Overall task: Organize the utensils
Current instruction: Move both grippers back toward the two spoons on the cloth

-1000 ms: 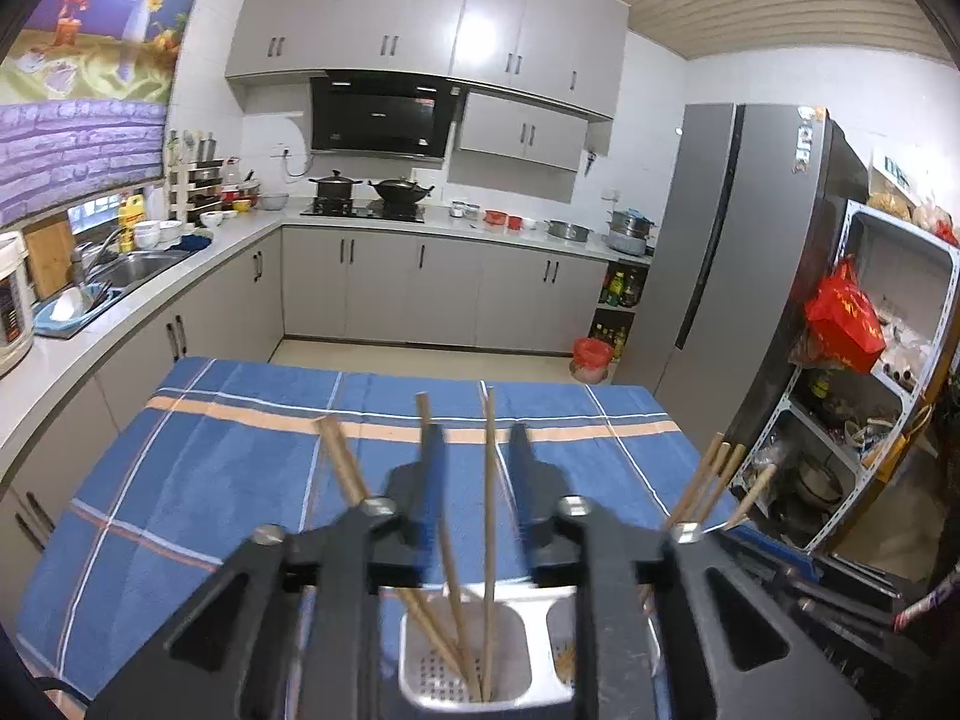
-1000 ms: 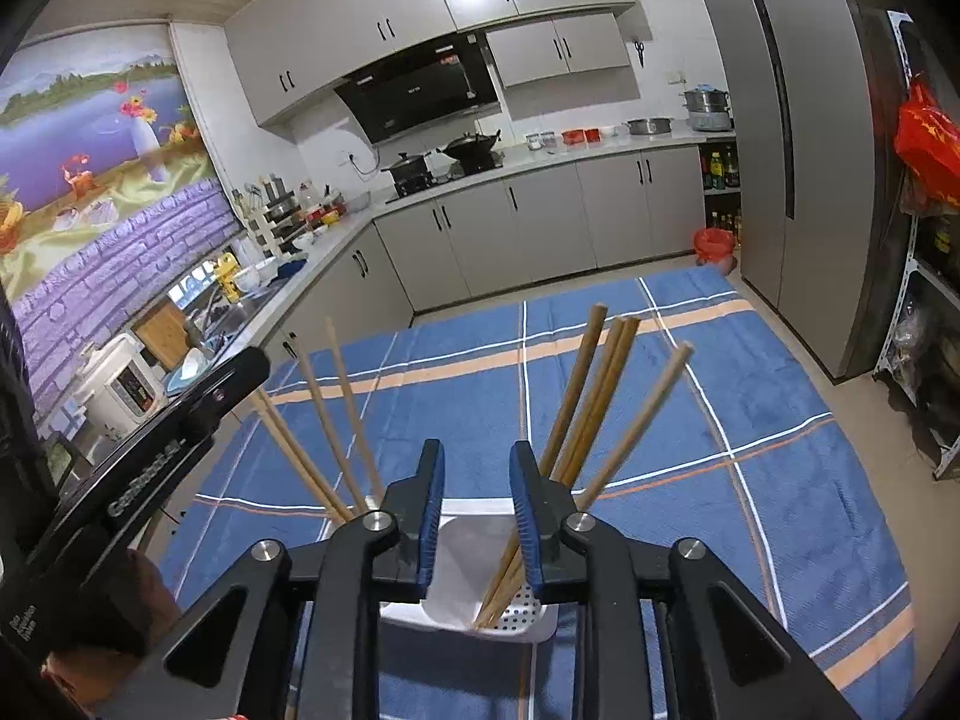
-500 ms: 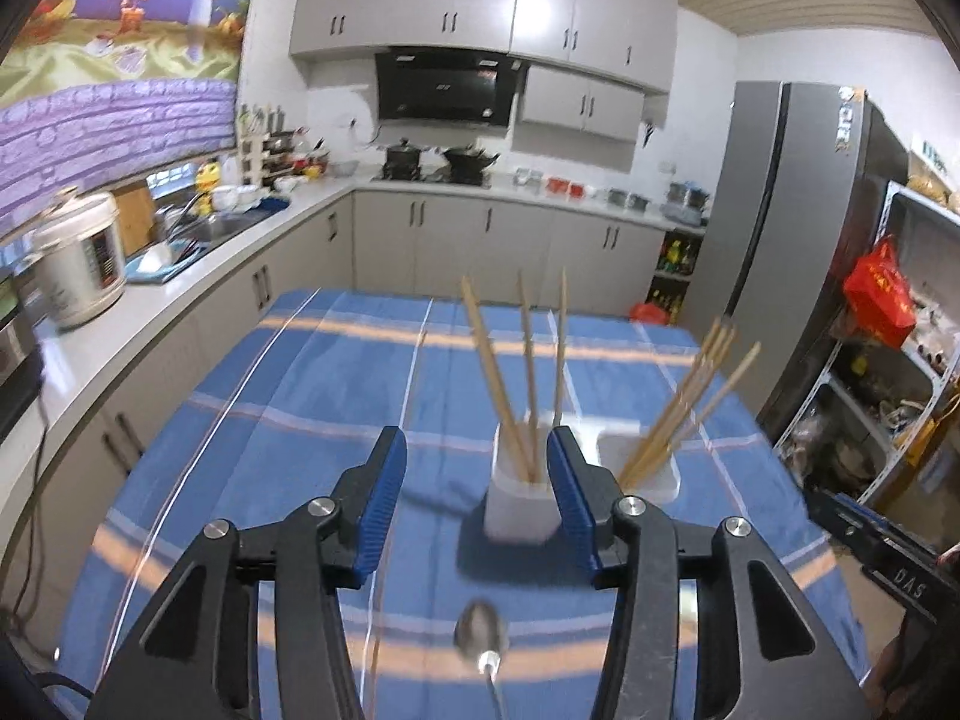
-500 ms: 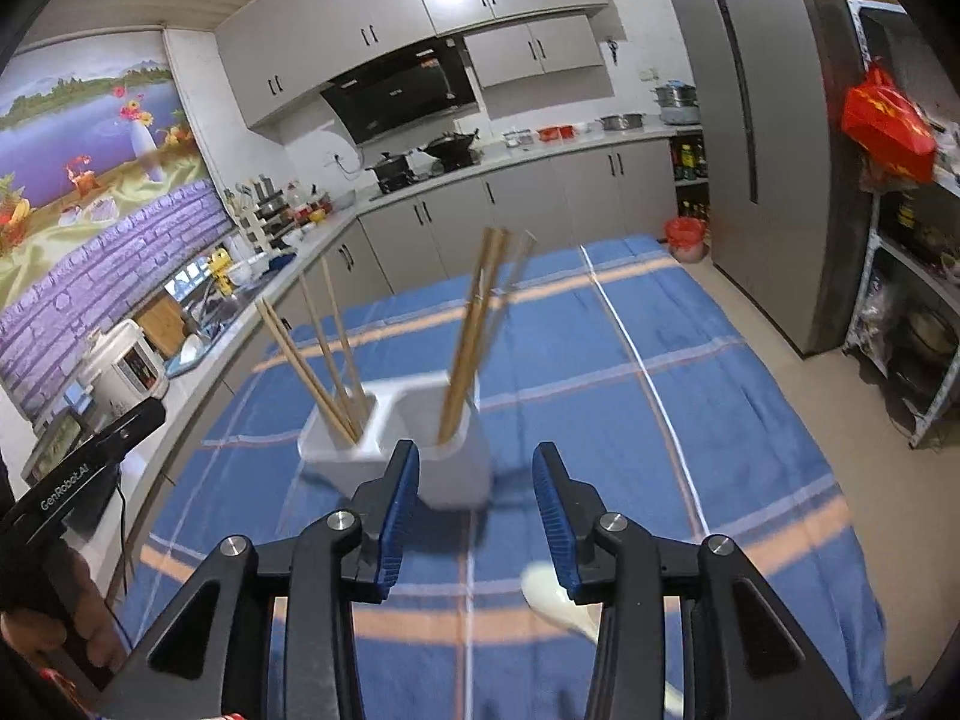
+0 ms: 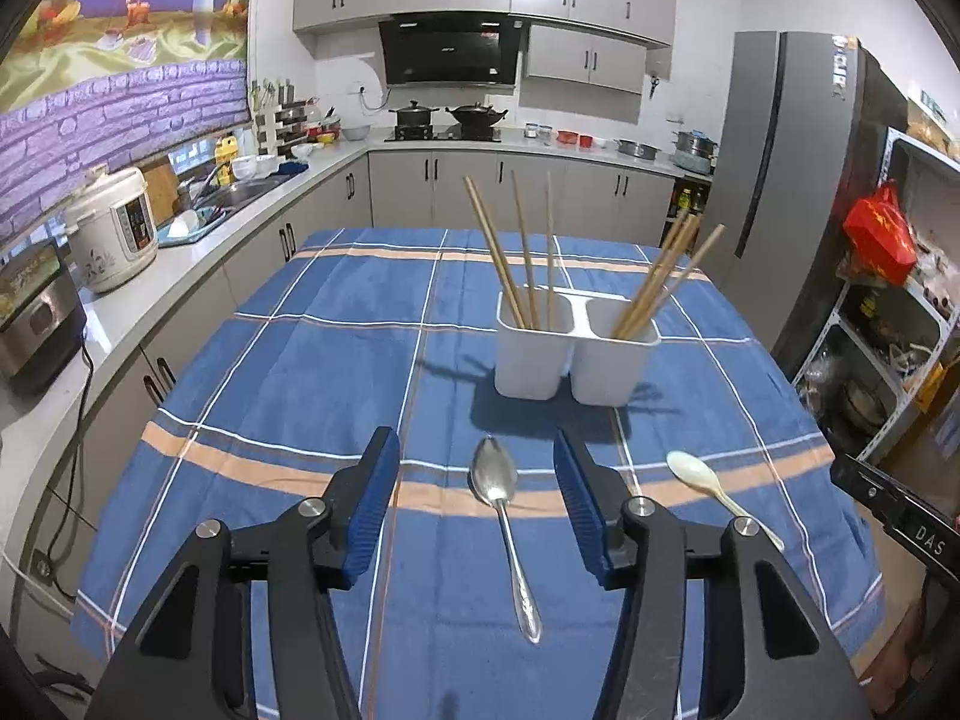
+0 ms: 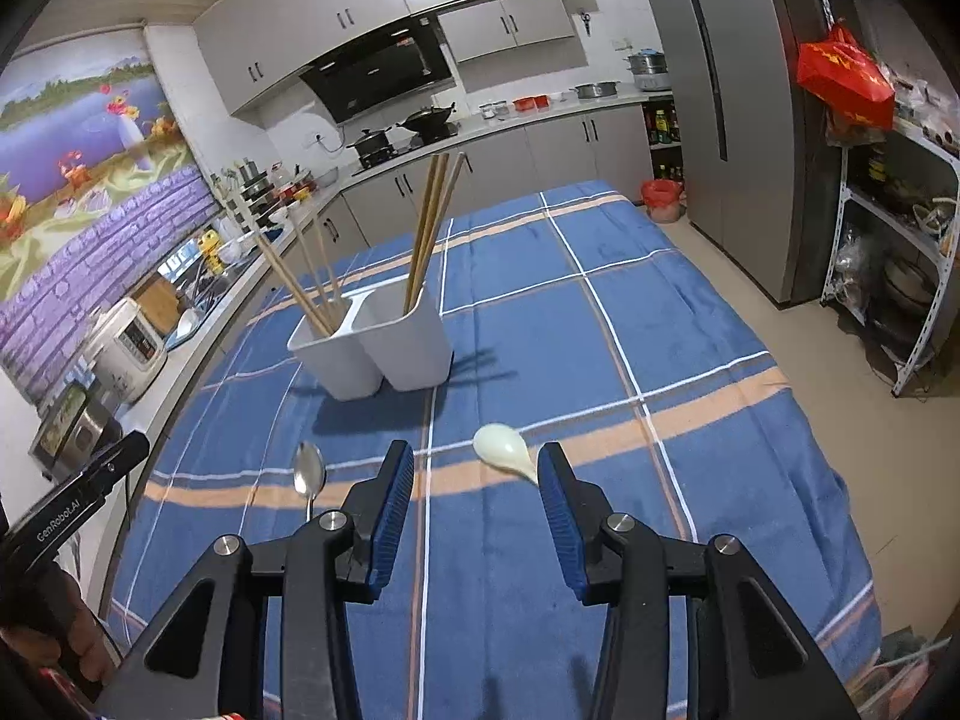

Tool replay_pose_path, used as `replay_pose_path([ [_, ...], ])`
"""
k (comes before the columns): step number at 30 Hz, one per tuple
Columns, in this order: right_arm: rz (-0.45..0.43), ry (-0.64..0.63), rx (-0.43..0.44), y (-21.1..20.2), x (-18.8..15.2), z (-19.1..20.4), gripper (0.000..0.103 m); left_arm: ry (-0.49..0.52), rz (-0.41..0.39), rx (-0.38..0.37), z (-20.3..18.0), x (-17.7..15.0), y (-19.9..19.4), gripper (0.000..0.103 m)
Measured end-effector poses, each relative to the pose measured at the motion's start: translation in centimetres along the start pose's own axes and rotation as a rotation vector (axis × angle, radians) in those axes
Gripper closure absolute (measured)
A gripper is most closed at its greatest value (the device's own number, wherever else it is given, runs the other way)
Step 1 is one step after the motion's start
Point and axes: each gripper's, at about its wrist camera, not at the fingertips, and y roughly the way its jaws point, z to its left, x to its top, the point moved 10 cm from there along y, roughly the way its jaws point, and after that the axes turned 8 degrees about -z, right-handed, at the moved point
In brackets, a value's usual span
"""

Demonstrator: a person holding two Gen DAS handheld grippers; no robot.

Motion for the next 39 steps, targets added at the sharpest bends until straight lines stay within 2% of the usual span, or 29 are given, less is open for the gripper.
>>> replay_pose_path([
  [4, -0.014, -0.051, 0.006, -1.1, -0.5, 1.0, 0.052, 0.030, -0.032, 0.013, -0.7, -0.1, -1.9, 0.043],
  [9, -0.018, -0.116, 0.020, -1.7, -1.3, 2.4, 0.050, 0.043, -0.041, 0.032, -1.1, -0.1, -3.0, 0.042],
  [18, -0.007, -0.138, 0.049, -1.2, -1.9, 3.1, 0.047, 0.063, -0.017, 0.065, -0.9, -0.7, -3.0, 0.040],
  [29, 0.033, -0.095, 0.026, 0.7, -2.5, 0.8, 0.046, 0.067, 0.078, 0.050, -1.8, -2.3, 0.2, 0.039],
  [39, 0.112, -0.068, -0.034, 4.7, -3.6, -2.7, 0.043, 0.057, 0.176, 0.048, -1.9, -4.1, 5.3, 0.038],
])
